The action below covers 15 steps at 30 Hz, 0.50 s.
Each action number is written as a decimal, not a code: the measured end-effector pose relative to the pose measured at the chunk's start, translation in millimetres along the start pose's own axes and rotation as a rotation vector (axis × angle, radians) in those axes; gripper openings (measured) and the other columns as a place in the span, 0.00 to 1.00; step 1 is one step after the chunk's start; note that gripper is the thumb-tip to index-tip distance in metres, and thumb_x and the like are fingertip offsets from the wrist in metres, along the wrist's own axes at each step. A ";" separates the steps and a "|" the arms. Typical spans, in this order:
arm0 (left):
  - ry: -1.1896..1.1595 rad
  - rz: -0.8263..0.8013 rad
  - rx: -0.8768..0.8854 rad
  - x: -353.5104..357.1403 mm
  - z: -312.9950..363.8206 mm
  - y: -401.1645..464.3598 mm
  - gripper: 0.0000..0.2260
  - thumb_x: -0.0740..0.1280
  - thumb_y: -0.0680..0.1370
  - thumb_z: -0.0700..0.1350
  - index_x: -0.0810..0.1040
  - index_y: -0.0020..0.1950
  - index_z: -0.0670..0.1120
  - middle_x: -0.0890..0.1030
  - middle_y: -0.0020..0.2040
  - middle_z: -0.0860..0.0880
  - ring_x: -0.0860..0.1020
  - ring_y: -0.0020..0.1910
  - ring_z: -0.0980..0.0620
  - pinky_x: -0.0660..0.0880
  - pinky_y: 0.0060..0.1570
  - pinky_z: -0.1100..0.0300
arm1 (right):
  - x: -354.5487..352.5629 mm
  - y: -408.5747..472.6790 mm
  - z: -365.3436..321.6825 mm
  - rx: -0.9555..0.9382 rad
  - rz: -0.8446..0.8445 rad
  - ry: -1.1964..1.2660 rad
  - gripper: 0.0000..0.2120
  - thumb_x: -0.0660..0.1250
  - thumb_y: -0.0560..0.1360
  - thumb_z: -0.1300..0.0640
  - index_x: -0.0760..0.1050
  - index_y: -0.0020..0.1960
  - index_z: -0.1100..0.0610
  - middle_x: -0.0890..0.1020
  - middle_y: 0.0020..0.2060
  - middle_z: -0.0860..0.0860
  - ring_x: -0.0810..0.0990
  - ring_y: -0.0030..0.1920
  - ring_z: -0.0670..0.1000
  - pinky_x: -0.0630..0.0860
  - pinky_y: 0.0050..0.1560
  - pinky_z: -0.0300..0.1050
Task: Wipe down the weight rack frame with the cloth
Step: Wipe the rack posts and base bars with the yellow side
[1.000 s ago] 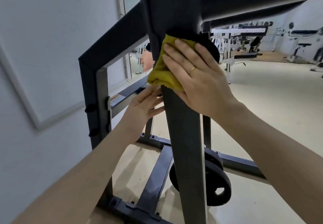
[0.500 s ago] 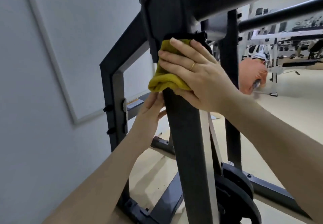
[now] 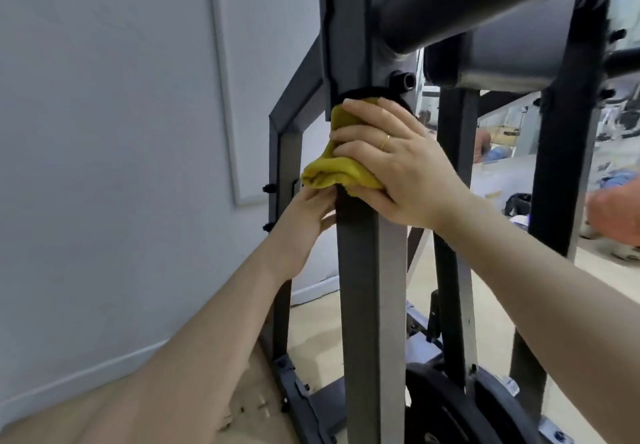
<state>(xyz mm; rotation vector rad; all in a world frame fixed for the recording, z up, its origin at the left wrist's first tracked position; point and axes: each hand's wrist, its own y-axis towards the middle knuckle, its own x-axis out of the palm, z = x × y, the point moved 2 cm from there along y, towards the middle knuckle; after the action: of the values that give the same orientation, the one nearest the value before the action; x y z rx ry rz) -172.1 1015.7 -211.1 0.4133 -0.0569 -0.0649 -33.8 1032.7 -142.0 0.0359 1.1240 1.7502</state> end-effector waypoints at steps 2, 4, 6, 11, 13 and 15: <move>-0.001 0.009 0.029 0.2 -2.2 -7.5 0.13 0.55 0.83 0.43 0.71 0.65 0.53 0.79 0.57 0.51 0.78 0.57 0.54 0.76 0.55 0.61 | 8.9 -21.3 -15.4 0.021 0.037 0.070 0.18 0.60 0.78 0.47 0.79 0.56 0.59 0.79 0.60 0.53 0.66 0.71 0.57 0.56 0.73 0.53; -0.031 -0.013 0.049 2.2 -5.9 -17.5 0.16 0.54 0.83 0.43 0.73 0.63 0.61 0.79 0.58 0.55 0.78 0.57 0.57 0.76 0.54 0.62 | 17.3 -46.5 -28.9 -0.037 0.003 0.056 0.18 0.60 0.78 0.48 0.79 0.57 0.59 0.79 0.61 0.53 0.65 0.71 0.57 0.56 0.73 0.53; -0.029 -0.024 0.032 5.5 -12.5 -27.7 0.14 0.58 0.81 0.45 0.74 0.61 0.63 0.79 0.57 0.55 0.79 0.53 0.61 0.76 0.48 0.65 | 20.3 -63.4 -33.7 -0.130 -0.029 0.036 0.19 0.58 0.78 0.48 0.79 0.58 0.59 0.78 0.62 0.54 0.65 0.71 0.56 0.57 0.73 0.53; 0.483 0.003 0.014 6.7 -20.0 -36.2 0.26 0.60 0.80 0.37 0.60 0.70 0.64 0.66 0.71 0.59 0.65 0.70 0.63 0.67 0.54 0.77 | 9.0 -19.9 4.4 -0.066 0.048 0.040 0.20 0.57 0.79 0.47 0.76 0.62 0.58 0.77 0.64 0.53 0.65 0.71 0.57 0.59 0.70 0.53; 0.583 0.004 0.036 9.2 -18.5 -37.9 0.28 0.59 0.80 0.36 0.58 0.67 0.68 0.61 0.74 0.59 0.66 0.69 0.61 0.66 0.56 0.77 | 8.2 -9.4 7.0 -0.007 0.096 0.031 0.18 0.59 0.79 0.48 0.78 0.60 0.58 0.78 0.62 0.53 0.66 0.71 0.58 0.60 0.70 0.52; 0.598 0.070 0.014 9.9 -16.7 -36.9 0.22 0.57 0.81 0.38 0.64 0.69 0.61 0.69 0.69 0.56 0.72 0.63 0.59 0.68 0.56 0.74 | 11.9 -24.4 -4.3 0.000 0.087 0.024 0.17 0.60 0.79 0.48 0.78 0.58 0.59 0.78 0.62 0.53 0.64 0.72 0.59 0.58 0.72 0.54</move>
<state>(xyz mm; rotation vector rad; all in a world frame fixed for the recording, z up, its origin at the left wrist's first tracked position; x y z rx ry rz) -163.0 987.9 -240.9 0.4306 0.5174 0.1299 -24.2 1040.0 -166.7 0.0648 1.1547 1.8325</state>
